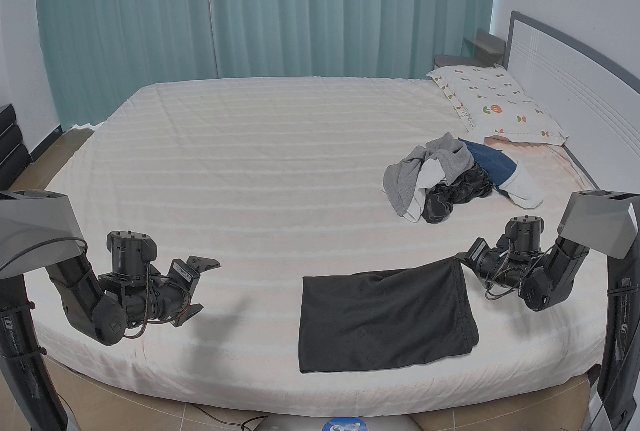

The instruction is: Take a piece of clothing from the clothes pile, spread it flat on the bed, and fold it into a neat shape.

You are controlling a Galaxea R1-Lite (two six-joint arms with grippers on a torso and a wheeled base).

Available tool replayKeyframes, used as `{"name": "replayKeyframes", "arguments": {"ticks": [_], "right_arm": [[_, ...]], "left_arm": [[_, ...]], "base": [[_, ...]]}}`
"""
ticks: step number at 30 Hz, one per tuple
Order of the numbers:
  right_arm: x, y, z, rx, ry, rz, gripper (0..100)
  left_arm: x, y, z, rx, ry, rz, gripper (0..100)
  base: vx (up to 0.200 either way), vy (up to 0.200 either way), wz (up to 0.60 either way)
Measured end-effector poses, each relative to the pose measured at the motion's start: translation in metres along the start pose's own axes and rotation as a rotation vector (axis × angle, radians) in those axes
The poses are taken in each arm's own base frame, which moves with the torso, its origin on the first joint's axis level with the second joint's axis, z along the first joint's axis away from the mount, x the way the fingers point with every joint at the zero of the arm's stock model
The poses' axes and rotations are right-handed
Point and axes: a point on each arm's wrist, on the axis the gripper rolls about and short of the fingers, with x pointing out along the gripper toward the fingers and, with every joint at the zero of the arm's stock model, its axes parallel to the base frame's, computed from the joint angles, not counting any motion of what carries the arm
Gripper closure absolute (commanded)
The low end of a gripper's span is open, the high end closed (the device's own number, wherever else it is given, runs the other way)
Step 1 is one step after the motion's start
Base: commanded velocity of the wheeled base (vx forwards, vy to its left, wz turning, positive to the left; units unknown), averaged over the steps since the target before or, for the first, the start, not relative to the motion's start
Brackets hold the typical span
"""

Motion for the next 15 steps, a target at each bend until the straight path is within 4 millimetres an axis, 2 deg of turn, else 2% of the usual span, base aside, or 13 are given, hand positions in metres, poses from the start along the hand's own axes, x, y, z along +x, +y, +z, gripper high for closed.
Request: {"name": "replayKeyframes", "arguments": {"ticks": [13,14,15], "right_arm": [[0.0060,-0.0068,0.0050,0.046,-0.034,-0.020,100],[0.0064,-0.0075,0.0046,0.047,-0.034,-0.023,0],[0.0068,-0.0080,0.0040,0.047,-0.031,-0.024,0]], "left_arm": [[0.0004,0.0001,0.0001,0.000,-0.001,0.001,0],[0.0004,0.0002,0.0001,0.000,-0.001,0.002,0],[0.0004,0.0001,0.0001,0.000,-0.001,0.001,0]], "base": [[0.000,0.000,0.00],[0.000,0.000,0.00],[0.000,0.000,0.00]]}}
